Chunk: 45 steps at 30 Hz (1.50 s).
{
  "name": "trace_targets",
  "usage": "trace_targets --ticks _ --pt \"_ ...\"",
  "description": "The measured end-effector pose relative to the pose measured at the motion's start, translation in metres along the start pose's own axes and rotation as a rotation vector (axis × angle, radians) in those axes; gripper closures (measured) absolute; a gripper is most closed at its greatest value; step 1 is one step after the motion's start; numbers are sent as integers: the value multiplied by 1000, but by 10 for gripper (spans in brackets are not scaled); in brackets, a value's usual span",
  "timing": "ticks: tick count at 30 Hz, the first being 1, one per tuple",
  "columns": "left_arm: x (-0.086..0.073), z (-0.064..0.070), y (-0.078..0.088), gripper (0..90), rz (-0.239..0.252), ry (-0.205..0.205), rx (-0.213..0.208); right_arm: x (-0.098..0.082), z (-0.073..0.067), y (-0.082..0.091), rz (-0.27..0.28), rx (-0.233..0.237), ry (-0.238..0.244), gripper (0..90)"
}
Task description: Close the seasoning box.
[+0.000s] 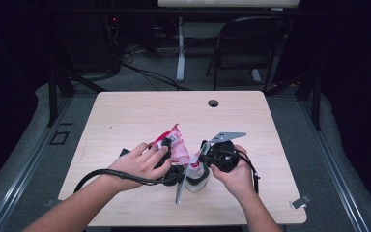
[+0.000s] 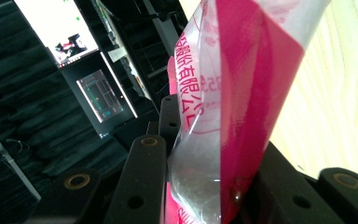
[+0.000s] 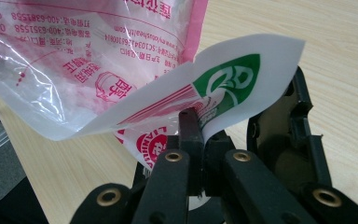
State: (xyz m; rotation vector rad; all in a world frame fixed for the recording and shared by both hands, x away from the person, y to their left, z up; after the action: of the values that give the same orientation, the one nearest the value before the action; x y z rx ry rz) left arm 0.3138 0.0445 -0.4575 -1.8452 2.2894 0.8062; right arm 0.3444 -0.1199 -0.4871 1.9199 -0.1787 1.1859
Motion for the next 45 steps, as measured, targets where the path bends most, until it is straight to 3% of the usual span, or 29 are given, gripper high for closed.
trace_targets --ticks 14,29,44,45 --pt "1 0 0 783 -1 1 -15 -1 1 -2 -2 -1 0 900" --pt "5 -3 2 790 -1 -28 2 0 2 -1 19 -25 4 900" --pt "7 -4 5 820 4 -28 0 0 2 -3 21 -27 5 900" --pt "7 -3 5 821 8 -15 -6 0 2 -2 22 -28 4 900"
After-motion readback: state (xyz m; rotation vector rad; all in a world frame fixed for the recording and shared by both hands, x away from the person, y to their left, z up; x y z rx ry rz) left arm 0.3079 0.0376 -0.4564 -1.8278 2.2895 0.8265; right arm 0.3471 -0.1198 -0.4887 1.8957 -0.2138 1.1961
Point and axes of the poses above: each handheld gripper's, and its own axes: y roughly backward along the jaws, x roughly out of its top, z roughly to its right, the point moved 4 cm from there along -y, roughly forward along the jaws, and after that the axes turned 4 degrees about z, right-handed, at the moved point
